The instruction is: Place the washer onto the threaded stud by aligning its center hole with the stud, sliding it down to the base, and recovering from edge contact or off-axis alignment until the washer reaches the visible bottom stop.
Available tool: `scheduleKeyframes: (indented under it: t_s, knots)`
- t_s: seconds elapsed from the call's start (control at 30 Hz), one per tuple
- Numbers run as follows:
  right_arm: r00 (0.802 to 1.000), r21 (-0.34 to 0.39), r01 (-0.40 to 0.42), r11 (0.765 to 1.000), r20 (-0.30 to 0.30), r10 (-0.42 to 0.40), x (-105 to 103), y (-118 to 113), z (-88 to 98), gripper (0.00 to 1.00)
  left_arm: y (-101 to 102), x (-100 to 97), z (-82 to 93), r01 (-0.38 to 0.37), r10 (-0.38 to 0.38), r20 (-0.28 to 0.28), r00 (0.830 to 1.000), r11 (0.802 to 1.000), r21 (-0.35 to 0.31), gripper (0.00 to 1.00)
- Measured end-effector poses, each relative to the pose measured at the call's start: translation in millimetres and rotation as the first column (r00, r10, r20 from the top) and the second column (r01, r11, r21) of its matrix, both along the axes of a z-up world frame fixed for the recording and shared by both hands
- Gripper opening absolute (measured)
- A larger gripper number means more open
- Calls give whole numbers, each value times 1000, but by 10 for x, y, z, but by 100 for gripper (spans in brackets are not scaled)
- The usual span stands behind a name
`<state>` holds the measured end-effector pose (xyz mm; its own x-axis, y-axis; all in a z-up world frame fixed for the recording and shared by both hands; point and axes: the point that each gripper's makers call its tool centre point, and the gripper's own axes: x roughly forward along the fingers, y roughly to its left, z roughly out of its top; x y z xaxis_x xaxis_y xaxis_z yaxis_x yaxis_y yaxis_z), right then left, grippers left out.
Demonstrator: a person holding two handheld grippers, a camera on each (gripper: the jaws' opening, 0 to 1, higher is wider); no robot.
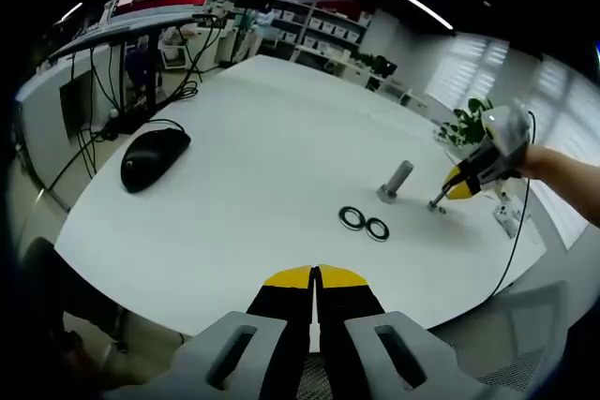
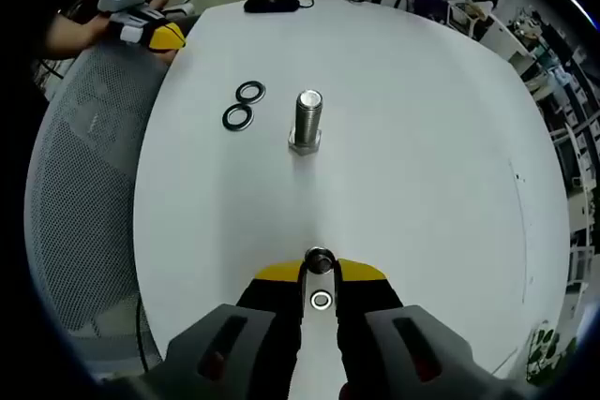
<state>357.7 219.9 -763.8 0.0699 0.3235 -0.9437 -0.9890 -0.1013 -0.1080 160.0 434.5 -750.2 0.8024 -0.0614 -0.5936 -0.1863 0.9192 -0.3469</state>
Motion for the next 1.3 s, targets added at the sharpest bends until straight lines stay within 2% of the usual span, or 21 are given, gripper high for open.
scheduleKeyframes:
  t_s: [0.2, 0.6, 0.87, 0.93, 1.13, 1.3]
  knots:
    - [1000, -37, -9, 999, -9, 9, 6, -2, -129, 14, 2, 5, 4, 1, -1, 4, 1000, 1000, 0, 0]
    - [1000, -52, -6, 999, -12, 5, -11, 15, -289, 14, 8, 5, -4, 1, -1, 3, 1000, 1000, -2, 0]
    - [1000, -54, 13, 998, -22, -14, -2, 22, -266, 14, 7, 4, 0, 0, 0, 5, 1000, 1000, -3, 0]
    - [1000, -59, 18, 998, -24, -20, -7, 3, -268, 17, 8, 4, 2, 0, 0, 6, 1000, 1000, -2, 0]
    - [998, -65, 37, 997, -42, -40, -43, -121, -276, 20, 8, 3, 3, 0, 0, 7, 1000, 1000, -2, 0]
    - [996, -69, 71, 995, -53, -75, 10, -267, -275, 22, 8, 4, 2, 0, 0, 5, 1000, 1000, -2, 0]
